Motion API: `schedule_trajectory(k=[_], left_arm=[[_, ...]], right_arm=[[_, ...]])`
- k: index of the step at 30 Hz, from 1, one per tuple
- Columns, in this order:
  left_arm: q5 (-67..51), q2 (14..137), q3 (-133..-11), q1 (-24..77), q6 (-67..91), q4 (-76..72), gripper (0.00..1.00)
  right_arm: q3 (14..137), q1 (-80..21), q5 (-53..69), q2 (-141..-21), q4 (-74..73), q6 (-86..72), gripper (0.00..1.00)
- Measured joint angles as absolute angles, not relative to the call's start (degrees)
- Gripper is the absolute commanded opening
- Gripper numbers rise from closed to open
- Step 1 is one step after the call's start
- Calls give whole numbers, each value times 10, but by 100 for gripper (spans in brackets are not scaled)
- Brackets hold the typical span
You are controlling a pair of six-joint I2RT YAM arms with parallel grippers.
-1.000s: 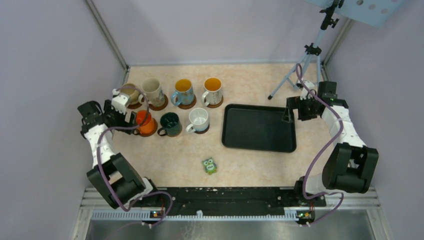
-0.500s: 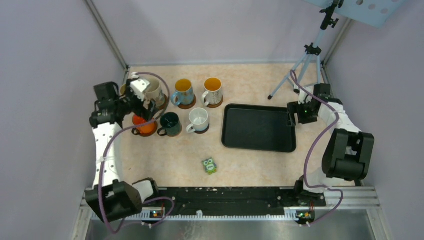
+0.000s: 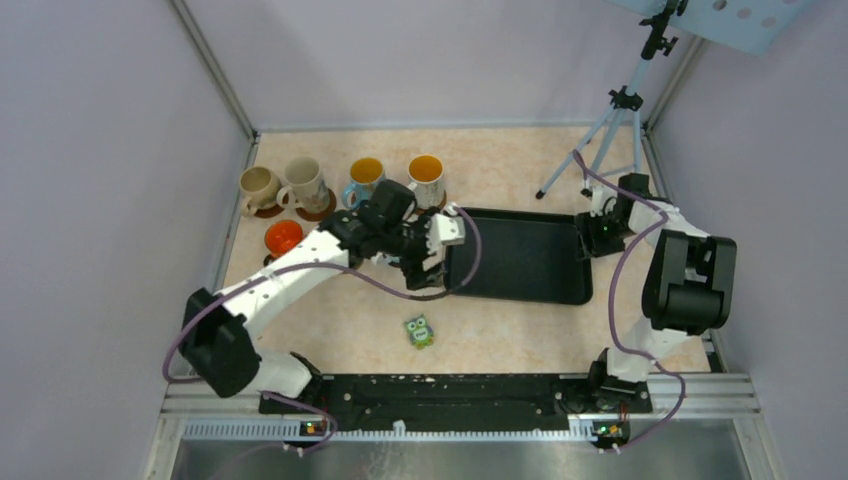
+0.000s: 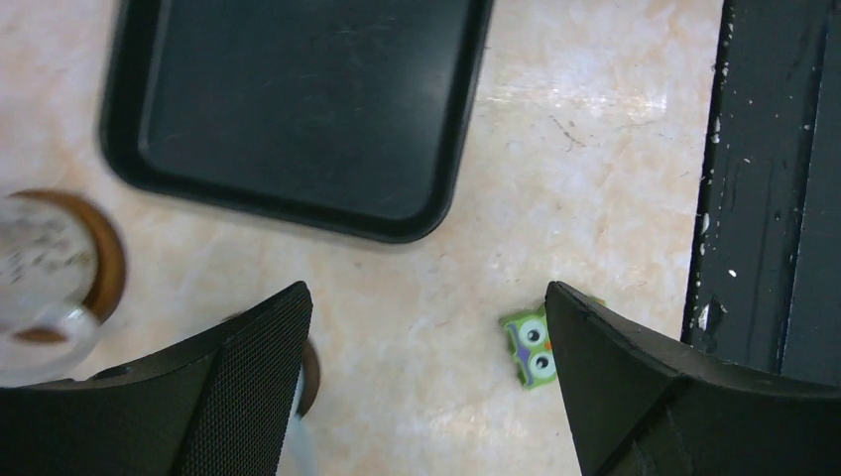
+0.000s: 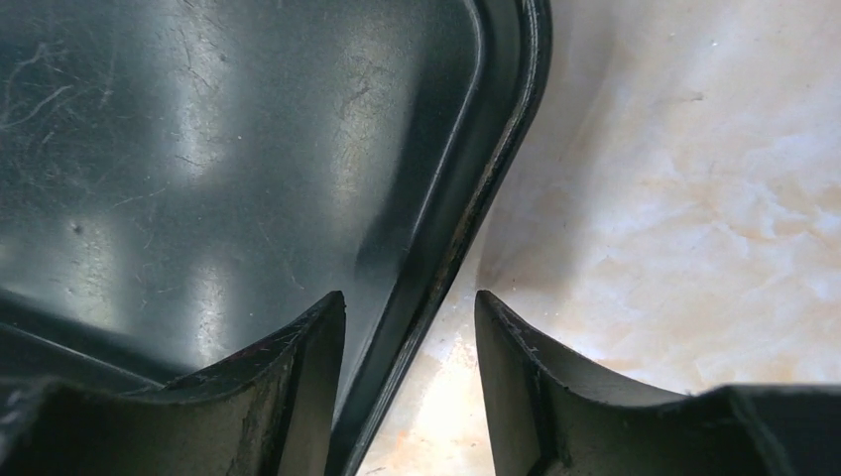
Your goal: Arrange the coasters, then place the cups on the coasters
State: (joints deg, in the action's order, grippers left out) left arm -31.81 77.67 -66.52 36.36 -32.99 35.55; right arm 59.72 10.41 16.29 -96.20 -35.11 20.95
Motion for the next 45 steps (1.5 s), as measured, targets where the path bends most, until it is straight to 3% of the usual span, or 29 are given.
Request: schedule_trajectory(k=[5,12,29,38,45], left_arm=[[-280,869,-659,452,-321,315,91],[-246,966,-653,481,-300,250,87],[-216,1065,-669,481,-275,194,75],[-227,1093,-701,481,-264,189,67],[-237,1111,-724,482,-259,192,66]], right_arm=[[608,104,164,-985,-353,209,43],[642,104,167,-1011,-351,208,29],[695,104,170,-1062,-343,208,26],[739,104,175,-1094,-342,201,17],[762,104,174,-1112,-337,193,20]])
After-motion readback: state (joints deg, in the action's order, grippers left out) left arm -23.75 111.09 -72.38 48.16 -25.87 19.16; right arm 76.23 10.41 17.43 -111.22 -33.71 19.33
